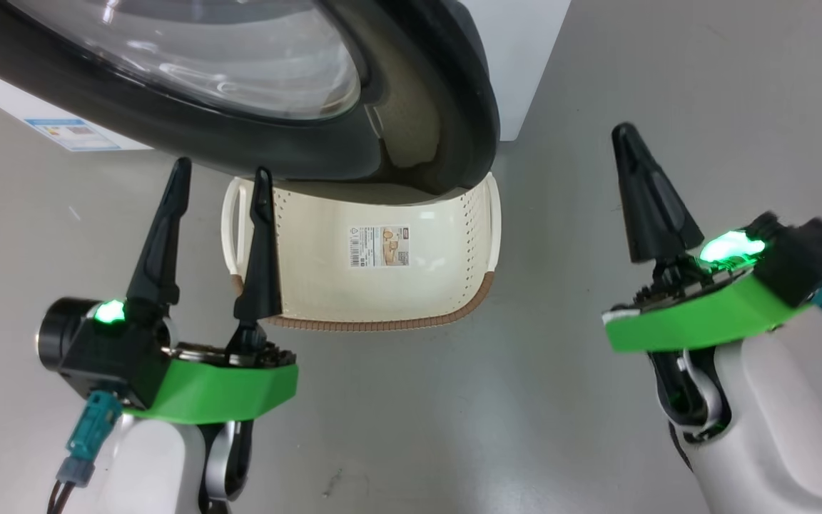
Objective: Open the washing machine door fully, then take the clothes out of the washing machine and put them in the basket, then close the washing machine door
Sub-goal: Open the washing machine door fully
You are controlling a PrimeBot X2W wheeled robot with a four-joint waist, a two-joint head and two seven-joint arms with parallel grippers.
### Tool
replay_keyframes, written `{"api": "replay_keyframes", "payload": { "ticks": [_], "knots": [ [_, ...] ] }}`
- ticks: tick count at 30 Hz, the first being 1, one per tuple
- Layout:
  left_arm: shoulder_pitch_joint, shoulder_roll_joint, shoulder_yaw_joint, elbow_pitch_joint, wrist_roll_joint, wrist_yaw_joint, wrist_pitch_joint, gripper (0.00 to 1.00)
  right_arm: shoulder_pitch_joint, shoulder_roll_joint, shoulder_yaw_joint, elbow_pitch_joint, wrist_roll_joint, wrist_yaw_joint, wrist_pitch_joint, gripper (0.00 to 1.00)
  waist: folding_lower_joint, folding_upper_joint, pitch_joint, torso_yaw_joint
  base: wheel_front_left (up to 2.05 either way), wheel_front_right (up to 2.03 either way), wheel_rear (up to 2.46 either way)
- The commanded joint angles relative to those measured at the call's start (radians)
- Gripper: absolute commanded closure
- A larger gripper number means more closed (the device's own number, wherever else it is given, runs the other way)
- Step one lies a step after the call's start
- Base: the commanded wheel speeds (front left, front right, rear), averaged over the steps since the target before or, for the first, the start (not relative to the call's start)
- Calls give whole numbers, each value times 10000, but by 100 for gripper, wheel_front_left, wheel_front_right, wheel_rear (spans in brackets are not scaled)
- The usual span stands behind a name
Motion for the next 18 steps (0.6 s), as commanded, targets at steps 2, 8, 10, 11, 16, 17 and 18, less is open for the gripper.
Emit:
{"api": "replay_keyframes", "payload": {
  "ticks": [2, 8, 10, 11, 16, 17, 18],
  "knots": [
    [142, 181, 250, -270, 113, 48, -48, 0, -440, 81, 358, 134, 1512, 35, -62, 100, 0, -1, -22, 28, 0, 0, 0],
    [122, 181, 182, -300, 91, 91, -48, 0, -1503, 81, 935, 780, 4989, 35, 324, 100, 0, -1, 16, 128, 0, 0, 0],
    [120, 181, 165, -302, 89, 93, -48, 0, -1886, 81, 1016, 795, 6235, 35, 942, 100, 0, -1, 54, 171, 0, 0, 0],
    [114, 181, 156, -300, 86, 94, -48, 0, -2068, 52, 1005, 771, 6820, 35, 1286, 100, 0, -1, 72, 191, 0, 0, 0],
    [68, 181, 131, -289, 64, 118, -48, 0, -2896, -302, 765, 712, 9715, 35, 3460, 100, 0, -1, 161, 269, 0, 0, 0],
    [60, 181, 121, -288, 59, 124, -48, 0, -3047, -389, 715, 771, 10196, 35, 3938, 100, 0, -1, 175, 279, 0, 0, 0],
    [53, 181, 111, -286, 53, 130, -48, 0, -3199, -477, 668, 858, 10625, 35, 4397, 100, 0, -1, 189, 287, 0, 0, 0]
  ]
}}
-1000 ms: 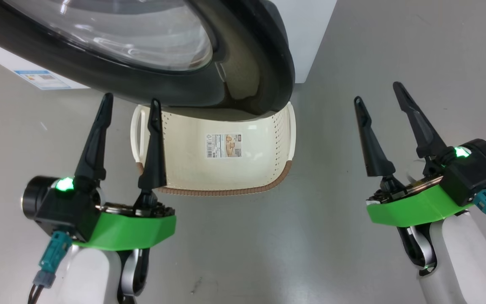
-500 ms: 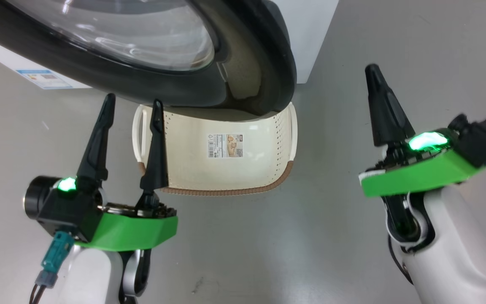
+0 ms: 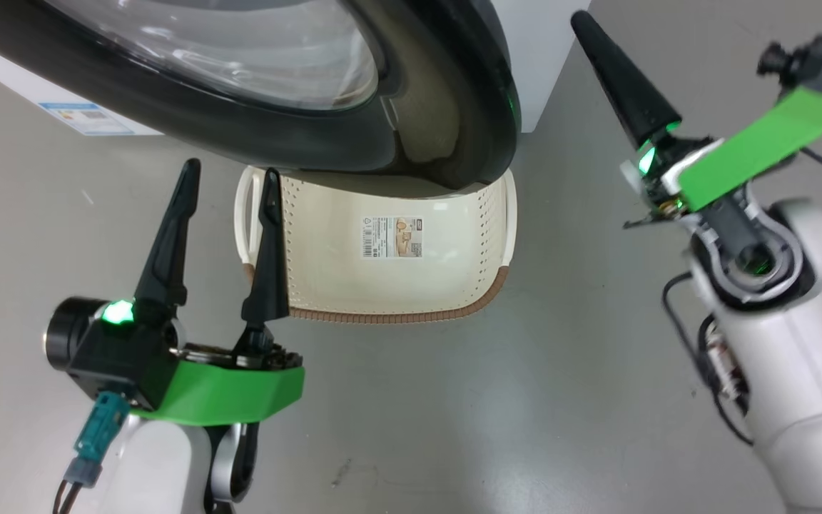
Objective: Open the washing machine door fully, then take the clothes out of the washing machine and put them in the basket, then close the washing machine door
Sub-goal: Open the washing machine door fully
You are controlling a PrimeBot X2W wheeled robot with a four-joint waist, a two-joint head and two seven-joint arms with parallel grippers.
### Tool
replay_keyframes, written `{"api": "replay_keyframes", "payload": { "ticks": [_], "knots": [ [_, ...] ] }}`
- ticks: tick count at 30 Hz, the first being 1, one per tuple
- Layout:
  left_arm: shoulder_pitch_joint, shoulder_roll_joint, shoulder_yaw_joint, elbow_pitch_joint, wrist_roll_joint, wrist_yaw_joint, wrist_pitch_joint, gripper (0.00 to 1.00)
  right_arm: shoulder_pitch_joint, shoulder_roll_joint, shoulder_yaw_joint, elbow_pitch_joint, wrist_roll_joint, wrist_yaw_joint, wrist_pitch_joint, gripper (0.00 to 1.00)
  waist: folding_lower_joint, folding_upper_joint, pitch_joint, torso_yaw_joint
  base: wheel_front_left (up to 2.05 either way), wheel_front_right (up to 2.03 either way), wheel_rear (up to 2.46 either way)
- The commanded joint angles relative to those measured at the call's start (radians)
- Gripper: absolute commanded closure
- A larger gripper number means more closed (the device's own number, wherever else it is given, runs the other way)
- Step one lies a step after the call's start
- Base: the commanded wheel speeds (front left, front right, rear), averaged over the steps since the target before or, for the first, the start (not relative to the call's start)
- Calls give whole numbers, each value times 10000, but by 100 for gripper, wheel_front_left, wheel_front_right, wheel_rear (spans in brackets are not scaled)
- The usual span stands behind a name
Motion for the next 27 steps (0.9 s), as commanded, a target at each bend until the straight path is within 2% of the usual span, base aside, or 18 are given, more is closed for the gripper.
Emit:
{"api": "replay_keyframes", "payload": {
  "ticks": [1, 6, 11, 18, 27],
  "knots": [
    [49, 181, 249, -280, 48, 120, -48, 0, -210, 51, 62, -175, 389, 37, 397, 100, 0, 0, 23, 18, 0, 0, 0],
    [26, 181, 223, -269, 17, 135, -48, 0, -975, -270, -61, 313, 2067, 37, 2446, 100, 0, 0, 100, 79, 0, 0, 0],
    [8, 181, 220, -245, 13, 115, -48, 0, -1756, -511, 118, 1043, 2771, 37, 3744, 100, 0, 0, 189, 161, 0, 0, 0],
    [-40, 181, 151, -184, -28, 111, -48, 0, -2641, -531, 522, 2330, 3239, 37, 4775, 100, 0, 0, 233, 331, 0, 0, 0],
    [-4, 181, 107, -149, -91, 148, -48, 0, -2822, -352, 1011, 2659, 3376, 37, 5568, 100, 0, 0, 161, 448, 0, 0, 0]
  ]
}}
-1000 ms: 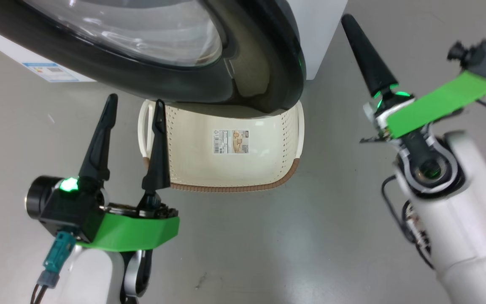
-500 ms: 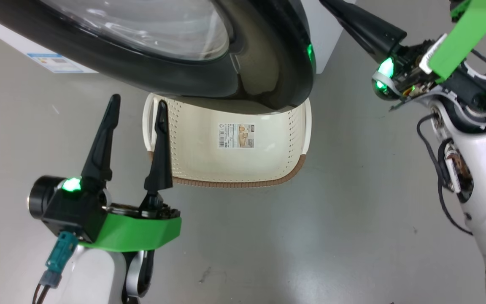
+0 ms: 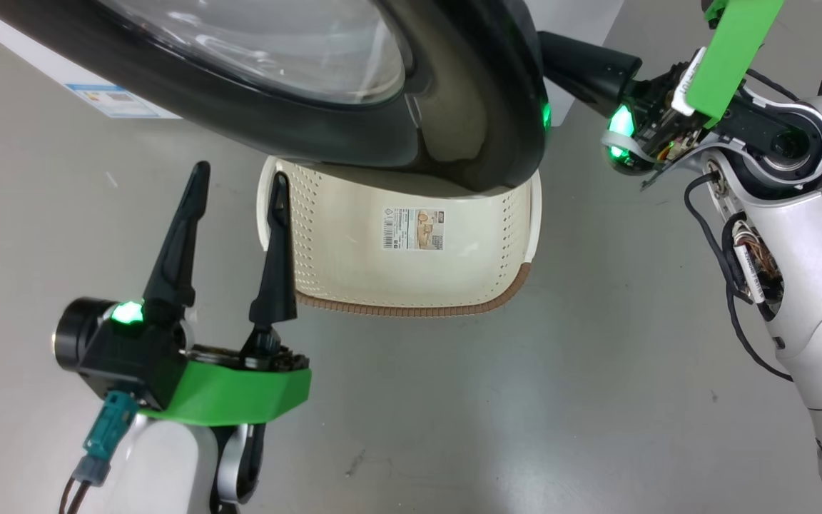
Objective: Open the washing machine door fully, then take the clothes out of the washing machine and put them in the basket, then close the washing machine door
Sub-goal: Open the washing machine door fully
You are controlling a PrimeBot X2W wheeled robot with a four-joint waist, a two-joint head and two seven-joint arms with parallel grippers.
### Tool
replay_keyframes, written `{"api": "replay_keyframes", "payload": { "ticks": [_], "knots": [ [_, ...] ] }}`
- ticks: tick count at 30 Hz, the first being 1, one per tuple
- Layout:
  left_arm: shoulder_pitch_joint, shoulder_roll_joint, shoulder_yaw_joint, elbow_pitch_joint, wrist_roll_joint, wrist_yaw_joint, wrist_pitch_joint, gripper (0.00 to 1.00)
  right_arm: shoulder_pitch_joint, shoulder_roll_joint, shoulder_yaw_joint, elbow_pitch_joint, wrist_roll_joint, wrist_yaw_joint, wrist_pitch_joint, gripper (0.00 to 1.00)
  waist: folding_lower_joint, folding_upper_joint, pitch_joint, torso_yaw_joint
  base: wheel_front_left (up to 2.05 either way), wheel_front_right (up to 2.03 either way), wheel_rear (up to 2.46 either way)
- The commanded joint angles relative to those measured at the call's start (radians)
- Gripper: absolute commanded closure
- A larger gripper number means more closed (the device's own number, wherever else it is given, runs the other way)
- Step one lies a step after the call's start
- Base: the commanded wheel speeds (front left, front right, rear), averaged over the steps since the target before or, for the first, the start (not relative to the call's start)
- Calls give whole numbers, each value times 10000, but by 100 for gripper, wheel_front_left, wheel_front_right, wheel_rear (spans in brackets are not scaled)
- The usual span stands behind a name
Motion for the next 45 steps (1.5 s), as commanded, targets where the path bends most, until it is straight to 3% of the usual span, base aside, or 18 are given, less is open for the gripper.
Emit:
{"api": "replay_keyframes", "payload": {
  "ticks": [1, 22, 45],
  "knots": [
    [3, 183, 273, -202, -48, 69, -48, 0, -11, 204, 123, -295, 28, 37, 102, 100, 0, 0, -28, 31, 0, 0, 0],
    [338, 183, 464, 78, -104, 207, -48, 0, 1586, 246, 403, -1362, -428, 37, 225, 100, 0, 0, -858, 314, 0, 0, 0],
    [1111, 183, 506, 410, -526, 645, -48, 0, 3095, 488, 868, -1732, -512, 37, 601, 100, 0, 0, -2003, 1524, 0, 0, 0]
  ]
}}
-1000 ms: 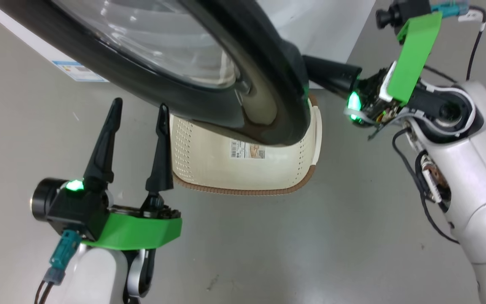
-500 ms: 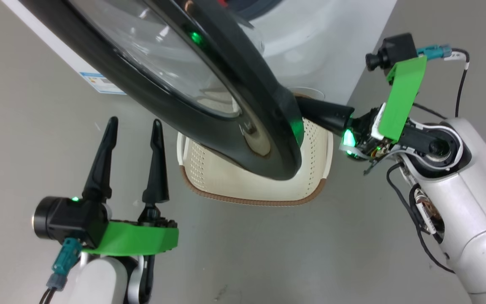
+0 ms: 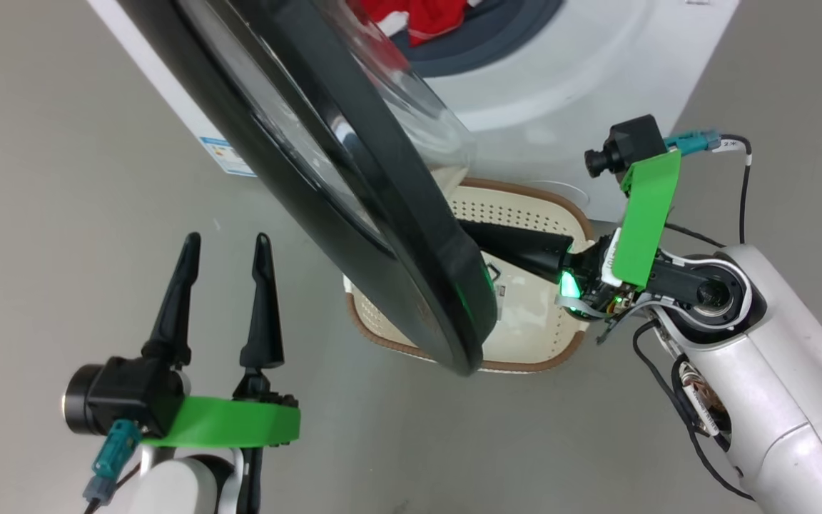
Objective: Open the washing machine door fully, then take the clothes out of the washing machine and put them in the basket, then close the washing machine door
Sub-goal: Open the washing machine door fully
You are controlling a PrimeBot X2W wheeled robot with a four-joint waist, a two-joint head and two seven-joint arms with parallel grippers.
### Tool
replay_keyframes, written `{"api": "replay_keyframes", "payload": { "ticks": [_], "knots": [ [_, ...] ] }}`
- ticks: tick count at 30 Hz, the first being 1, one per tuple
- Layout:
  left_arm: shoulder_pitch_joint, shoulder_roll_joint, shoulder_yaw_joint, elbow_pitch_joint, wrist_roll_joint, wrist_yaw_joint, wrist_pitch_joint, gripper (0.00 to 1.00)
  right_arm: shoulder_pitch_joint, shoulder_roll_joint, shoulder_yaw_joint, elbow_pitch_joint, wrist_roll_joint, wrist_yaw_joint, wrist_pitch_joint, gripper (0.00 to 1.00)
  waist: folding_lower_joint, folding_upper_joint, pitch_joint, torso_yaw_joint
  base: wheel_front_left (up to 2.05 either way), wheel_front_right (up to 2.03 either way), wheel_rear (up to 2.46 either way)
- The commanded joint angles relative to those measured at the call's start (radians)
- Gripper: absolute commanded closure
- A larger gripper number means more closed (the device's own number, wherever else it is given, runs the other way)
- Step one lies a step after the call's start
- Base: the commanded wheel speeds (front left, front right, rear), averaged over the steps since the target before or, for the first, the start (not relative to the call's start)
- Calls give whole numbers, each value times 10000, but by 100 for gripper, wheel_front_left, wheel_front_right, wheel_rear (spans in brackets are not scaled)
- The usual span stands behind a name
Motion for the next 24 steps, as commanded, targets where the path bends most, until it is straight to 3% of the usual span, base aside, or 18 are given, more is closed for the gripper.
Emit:
{"api": "replay_keyframes", "payload": {
  "ticks": [1, 24],
  "knots": [
    [110, 183, 309, -211, -91, 121, -48, 0, 204, 272, 209, -311, -132, 39, 105, 100, 0, 0, -210, 287, 0, 0, 0],
    [892, 183, 211, -74, -175, 265, -48, 0, 1015, 461, 969, -487, -39, 39, 428, 100, 0, 0, -1175, 1862, 0, 0, 0]
  ]
}}
